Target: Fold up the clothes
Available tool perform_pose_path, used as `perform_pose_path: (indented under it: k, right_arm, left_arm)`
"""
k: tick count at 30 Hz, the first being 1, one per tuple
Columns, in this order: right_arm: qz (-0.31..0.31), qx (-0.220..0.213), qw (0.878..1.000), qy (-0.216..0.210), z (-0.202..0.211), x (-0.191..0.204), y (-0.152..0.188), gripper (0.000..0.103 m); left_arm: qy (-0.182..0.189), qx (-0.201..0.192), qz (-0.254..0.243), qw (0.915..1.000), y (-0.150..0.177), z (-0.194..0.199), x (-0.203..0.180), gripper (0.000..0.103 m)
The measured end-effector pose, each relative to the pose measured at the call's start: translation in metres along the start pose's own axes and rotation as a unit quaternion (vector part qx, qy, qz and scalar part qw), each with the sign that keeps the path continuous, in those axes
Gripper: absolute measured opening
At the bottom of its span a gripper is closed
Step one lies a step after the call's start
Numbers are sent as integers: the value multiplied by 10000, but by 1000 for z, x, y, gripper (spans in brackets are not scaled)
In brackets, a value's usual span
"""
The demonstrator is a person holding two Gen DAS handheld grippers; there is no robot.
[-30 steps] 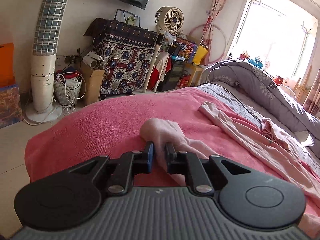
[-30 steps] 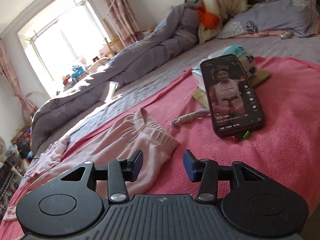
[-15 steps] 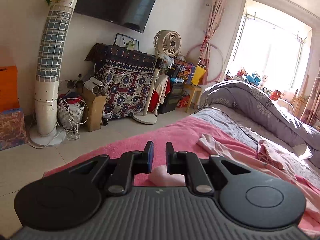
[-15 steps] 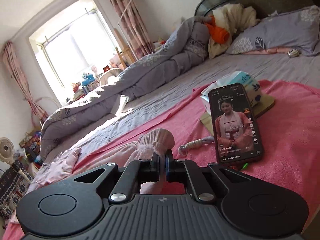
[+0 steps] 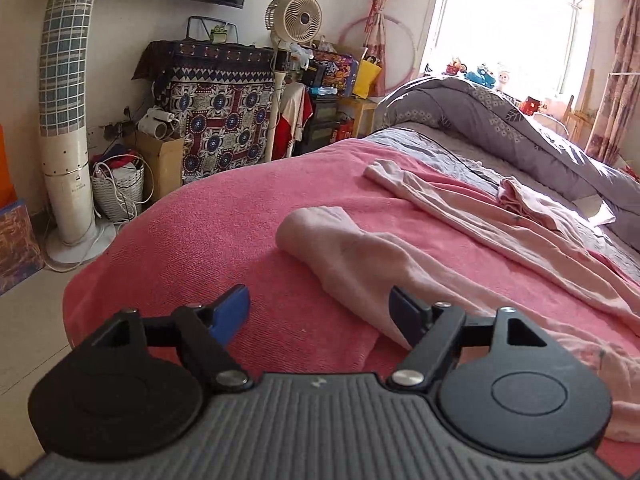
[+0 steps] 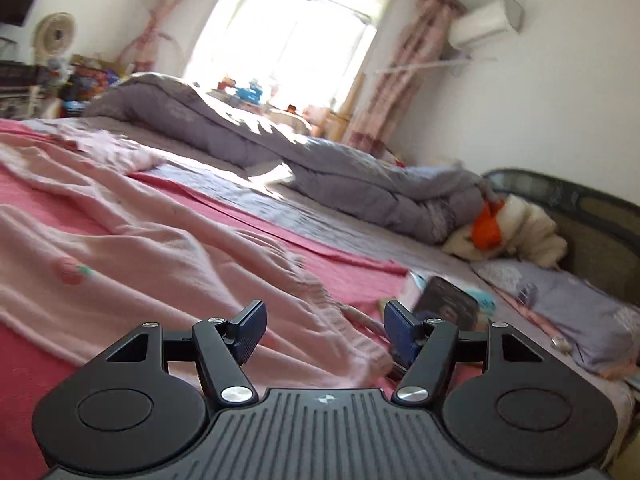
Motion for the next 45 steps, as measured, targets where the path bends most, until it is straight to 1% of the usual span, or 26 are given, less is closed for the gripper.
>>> perform_pose_path:
  k: [1,3,4,5,6,8,10,11,12,13,15,16,20,23,29,32,34,35,36,37,38,40,42,43,44,45]
  right_arm:
    - [403,-206,9985,-311,10,23,-4,65]
    - [1101,-436,9891,-875,25,74,-8,60]
    - [1385,-491,9825,-1146,29,99,-10,57]
    - [1664,-537,9745,-1408,33,123,-10,50]
    - [1908,-589,9669,-1589,36,144,-10,49]
    - [2067,-704,9623,-1622,35,170,-18,47]
    - [2151,-821,9600,-1594,31,193,-26,40]
    - [2157,-837,9599,-1581,27,202,-32,34]
    - [2140,-812,9603,-1596,24,207,-36,17]
    - [2127,-782,9602,-1631,23,211,-40,11]
    - [1996,-816,9602,-1772,28,209,-47,8]
    - [1915,-840,9595,-1887,33,205,-49,7]
    - [1655,-832,9560,-2273,57,184,-48,6]
    - [1563,-699,9514,-2561,67,174,-45,6]
    - [1534,-441,9394,-3034,74,178,-33,7]
    - [1571,-322,9340,-3193,78,182,-26,7]
    - [1594,-216,9312,-3270,77,185,-21,7]
    - [1602,-161,9304,-3294,76,186,-18,7]
    - [1600,-116,9295,-3322,76,187,-16,7]
    - [1589,-80,9286,-3353,76,187,-13,7]
    - [1563,-53,9269,-3412,76,187,-12,7]
    - [1484,-13,9221,-3572,77,185,-12,7]
    - [1403,17,9181,-3706,78,184,-12,7]
    - [1399,18,9175,-3723,78,183,-13,7]
    - [1400,24,9177,-3719,78,182,-12,7]
    - [1386,27,9174,-3730,78,182,-13,7]
  left_arm:
    - [5,-49,-105,9999,2,2,-6,77]
    - [20,-176,-382,9991,7,5,-18,78]
    - [39,-237,-547,9982,9,7,-24,78]
    - [73,-262,-736,9969,12,10,-31,79]
    - [107,-284,-926,9952,16,12,-38,81]
    - [204,-287,-1178,9924,22,16,-48,88]
    - [331,-242,-1292,9908,28,19,-55,89]
    - [458,-178,-1250,9909,31,19,-57,89]
    - [620,-88,-1151,9914,33,20,-58,89]
    - [770,-12,-1045,9915,35,20,-56,89]
    - [1217,222,-697,9899,37,17,-53,89]
    - [1360,279,-548,9888,37,16,-51,89]
    - [1548,361,307,9868,34,2,-37,91]
    - [1803,293,675,9808,30,-2,-34,101]
    - [1506,223,600,9865,29,-9,-44,102]
    - [1508,75,821,9851,26,-11,-43,101]
    - [1433,-52,1001,9846,22,-13,-40,80]
    - [1349,-29,1070,9851,20,-15,-38,52]
    - [1277,17,1175,9848,18,-18,-35,36]
    - [1283,27,1302,9832,16,-20,-31,28]
    - [1350,-40,1446,9802,14,-19,-27,9]
    - [1380,-439,1525,9776,9,-4,-20,8]
    - [988,-1148,1250,9805,2,22,-17,6]
    - [735,-1415,1129,9807,-1,33,-15,6]
    - [477,-1674,1008,9796,-4,45,-12,6]
    - [323,-1750,905,9799,-7,49,-10,6]
Point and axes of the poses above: each gripper's, at about its wrist camera, not at the fingertips, and z roughly against the way its jaws point, x to its left, y to its underside, the point moved 7 cm from there along -z, roughly the way its jaws point, and after that the axes turned 15 degrees about x, right-handed, at the moved point
